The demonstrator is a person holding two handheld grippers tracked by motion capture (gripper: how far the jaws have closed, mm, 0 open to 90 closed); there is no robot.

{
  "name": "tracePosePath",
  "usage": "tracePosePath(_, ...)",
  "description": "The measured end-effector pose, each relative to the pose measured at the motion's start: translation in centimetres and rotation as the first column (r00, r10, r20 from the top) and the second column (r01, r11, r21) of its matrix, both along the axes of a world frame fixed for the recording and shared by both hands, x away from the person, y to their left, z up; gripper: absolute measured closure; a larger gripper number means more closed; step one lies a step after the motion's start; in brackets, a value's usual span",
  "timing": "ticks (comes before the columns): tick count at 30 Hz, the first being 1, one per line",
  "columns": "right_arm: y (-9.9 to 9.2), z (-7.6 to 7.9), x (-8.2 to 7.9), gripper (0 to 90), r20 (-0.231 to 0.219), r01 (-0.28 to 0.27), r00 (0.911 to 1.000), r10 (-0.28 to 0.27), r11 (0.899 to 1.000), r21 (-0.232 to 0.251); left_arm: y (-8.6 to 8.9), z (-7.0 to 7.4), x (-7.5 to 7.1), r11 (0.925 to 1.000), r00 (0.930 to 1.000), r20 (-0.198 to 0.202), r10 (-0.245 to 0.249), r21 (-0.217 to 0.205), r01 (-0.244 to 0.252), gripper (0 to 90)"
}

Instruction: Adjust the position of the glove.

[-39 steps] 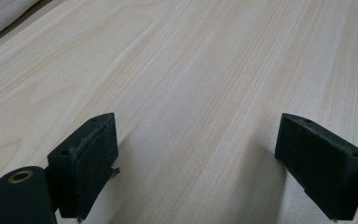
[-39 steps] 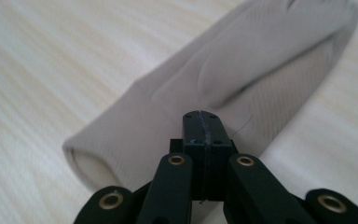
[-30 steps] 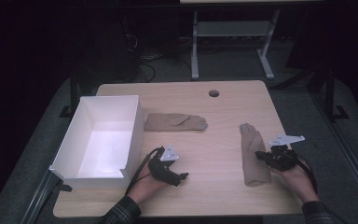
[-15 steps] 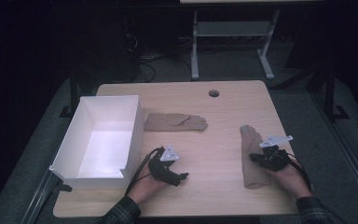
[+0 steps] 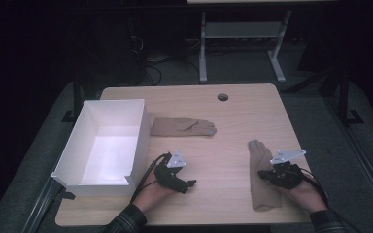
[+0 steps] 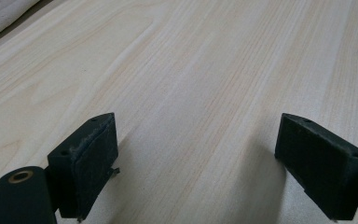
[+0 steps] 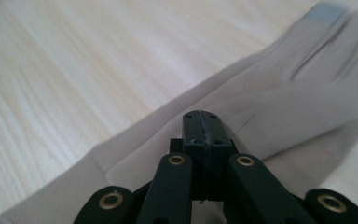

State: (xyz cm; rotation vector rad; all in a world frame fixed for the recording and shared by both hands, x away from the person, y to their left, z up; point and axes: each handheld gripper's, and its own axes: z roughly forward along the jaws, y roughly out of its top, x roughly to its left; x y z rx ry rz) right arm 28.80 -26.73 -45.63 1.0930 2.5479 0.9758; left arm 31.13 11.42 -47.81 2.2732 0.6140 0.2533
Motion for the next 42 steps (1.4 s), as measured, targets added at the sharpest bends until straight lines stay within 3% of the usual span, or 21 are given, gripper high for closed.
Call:
tracePosePath(2,-0.2,0.2,0.1,89.5,0.005,0.012,0.9999,-0.012,1.0,0.014,0.0,0.0,0.0,1.0,1.0,0.0,0.001,-0.002,-0.001,12.2)
tracePosePath(3,-0.8,0.8,0.5,86.4,0.044,0.043,0.998,-0.045,0.998,0.042,0.0,0.0,0.0,1.0,1.0,-0.001,0.003,-0.008,-0.003,12.2)
tracePosePath(6,-1.4,1.1,0.9,84.6,0.062,0.076,0.9949,-0.08,0.996,0.053,0.0,0.0,0.0,1.0,1.0,0.0,0.003,-0.006,-0.003,12.2)
tracePosePath(7,-2.3,1.2,1.6,82.2,0.074,0.123,0.9891,-0.127,0.99,0.064,0.0,0.0,0.0,1.0,1.0,0.0,0.003,-0.007,-0.003,12.2)
tracePosePath(11,-3.5,1.0,2.7,76.5,0.088,0.171,0.9802,-0.177,0.983,0.069,0.0,0.0,0.0,1.0,1.0,0.0,0.003,-0.006,-0.003,12.2)
tracePosePath(12,-4.1,0.7,3.3,72.6,0.094,0.209,0.9721,-0.215,0.976,0.068,0.0,0.0,0.0,1.0,1.0,0.0,0.002,-0.006,-0.002,12.2)
tracePosePath(13,-4.1,0.7,3.3,72.6,0.094,0.209,0.9721,-0.215,0.976,0.068,0.0,0.0,0.0,1.0,1.0,0.0,0.002,-0.006,-0.002,12.2)
tracePosePath(14,-4.4,0.3,3.7,64.2,0.109,0.249,0.9611,-0.254,0.967,0.057,0.0,0.0,0.1,1.0,1.0,0.007,-0.002,-0.001,0.002,12.2)
tracePosePath(15,-4.4,0.3,3.7,64.2,0.109,0.249,0.9611,-0.254,0.967,0.057,0.0,0.0,0.1,1.0,1.0,0.007,-0.002,-0.001,0.002,12.2)
tracePosePath(16,-4.9,-0.2,4.2,56.1,0.11,0.279,0.9526,-0.284,0.959,0.057,-0.1,0.0,0.1,1.0,1.0,0.007,-0.001,-0.002,0.001,12.2)
tracePosePath(22,-5.7,-1.2,5.2,40.0,0.126,0.365,0.9219,-0.367,0.93,0.038,-0.1,0.0,0.0,1.0,1.0,0.001,0.003,-0.004,-0.003,12.3)
tracePosePath(26,-6.1,-2.1,5.4,32.4,0.107,0.389,0.9155,-0.388,0.921,0.012,-0.1,0.0,0.0,1.0,1.0,0.001,0.002,-0.004,-0.002,12.3)
tracePosePath(28,-6.7,-2.4,5.5,27.8,0.101,0.412,0.9045,-0.414,0.91,0.044,-0.1,0.0,0.0,1.0,1.0,0.001,0.002,-0.003,-0.002,12.3)
tracePosePath(34,-6.8,-2.7,5.4,21.9,0.11,0.409,0.9042,-0.413,0.911,0.056,-0.1,0.1,0.2,0.9999,0.9999,0.004,0.011,0.0,-0.011,15.0)
tracePosePath(42,-6.8,-2.7,5.4,20.6,0.108,0.404,0.9067,-0.408,0.913,0.055,-0.3,1.1,0.9,0.9976,0.998,0.009,0.063,0.029,-0.063,49.1)
